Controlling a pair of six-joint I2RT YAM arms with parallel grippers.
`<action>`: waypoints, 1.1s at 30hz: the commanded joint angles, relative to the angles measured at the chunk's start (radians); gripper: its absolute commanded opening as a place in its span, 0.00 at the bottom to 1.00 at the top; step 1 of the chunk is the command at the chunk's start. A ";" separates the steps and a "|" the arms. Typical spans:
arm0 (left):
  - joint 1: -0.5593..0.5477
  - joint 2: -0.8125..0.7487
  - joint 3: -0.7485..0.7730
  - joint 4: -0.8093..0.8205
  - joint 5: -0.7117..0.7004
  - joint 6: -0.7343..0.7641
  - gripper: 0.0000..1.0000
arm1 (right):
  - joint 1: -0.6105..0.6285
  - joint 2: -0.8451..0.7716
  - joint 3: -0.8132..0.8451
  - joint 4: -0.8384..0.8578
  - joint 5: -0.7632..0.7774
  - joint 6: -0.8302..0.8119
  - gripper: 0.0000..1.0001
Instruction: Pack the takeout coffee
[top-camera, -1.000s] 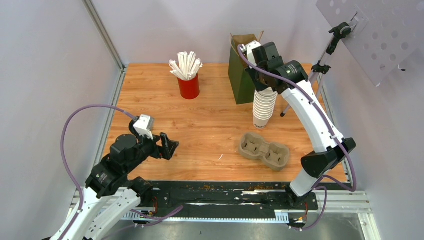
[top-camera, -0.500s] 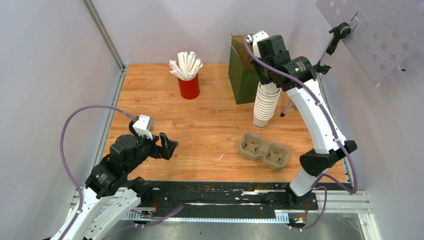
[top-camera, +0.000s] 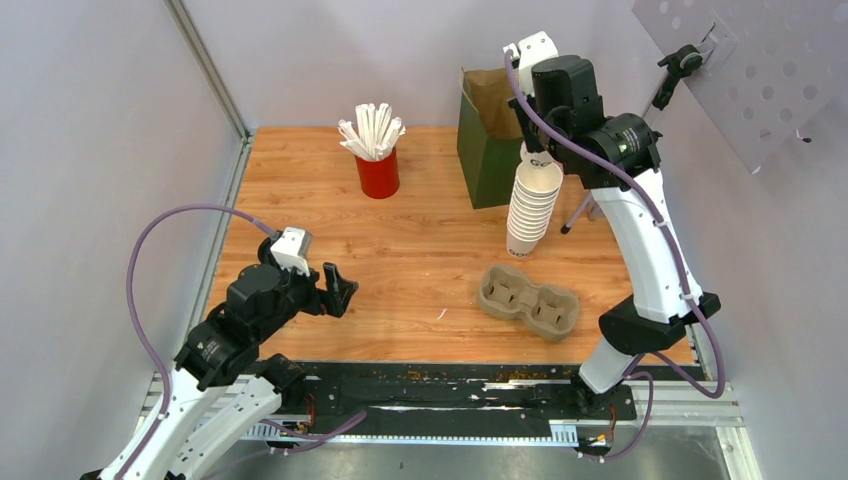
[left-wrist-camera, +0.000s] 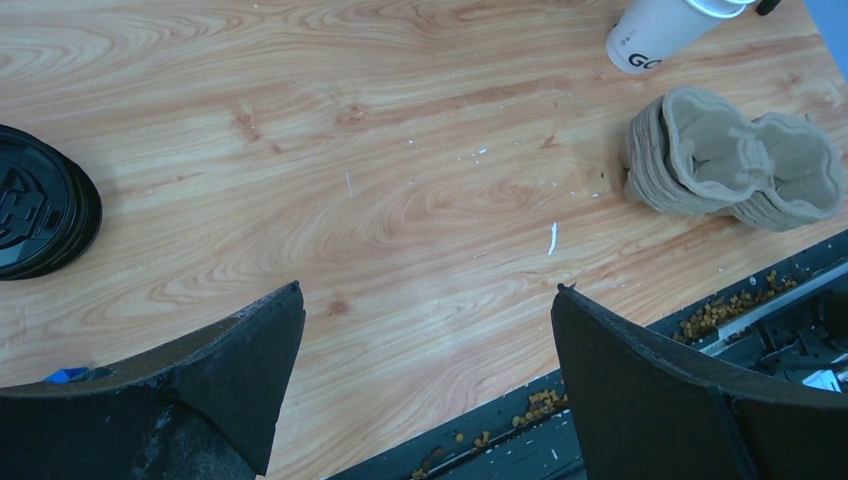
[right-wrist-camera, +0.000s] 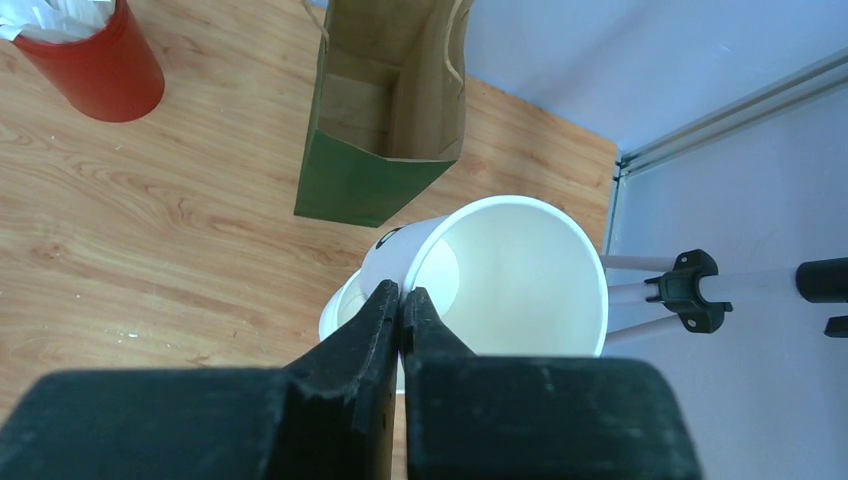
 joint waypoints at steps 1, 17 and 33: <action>-0.003 0.002 0.009 0.014 -0.021 0.004 1.00 | 0.032 -0.040 0.055 0.032 0.077 0.004 0.00; 0.006 0.041 0.029 -0.029 -0.125 -0.019 1.00 | 0.397 -0.238 -0.337 0.339 -0.028 -0.096 0.00; 0.111 0.011 0.042 -0.042 -0.231 -0.040 1.00 | 0.609 -0.613 -1.344 0.990 -0.592 -0.451 0.00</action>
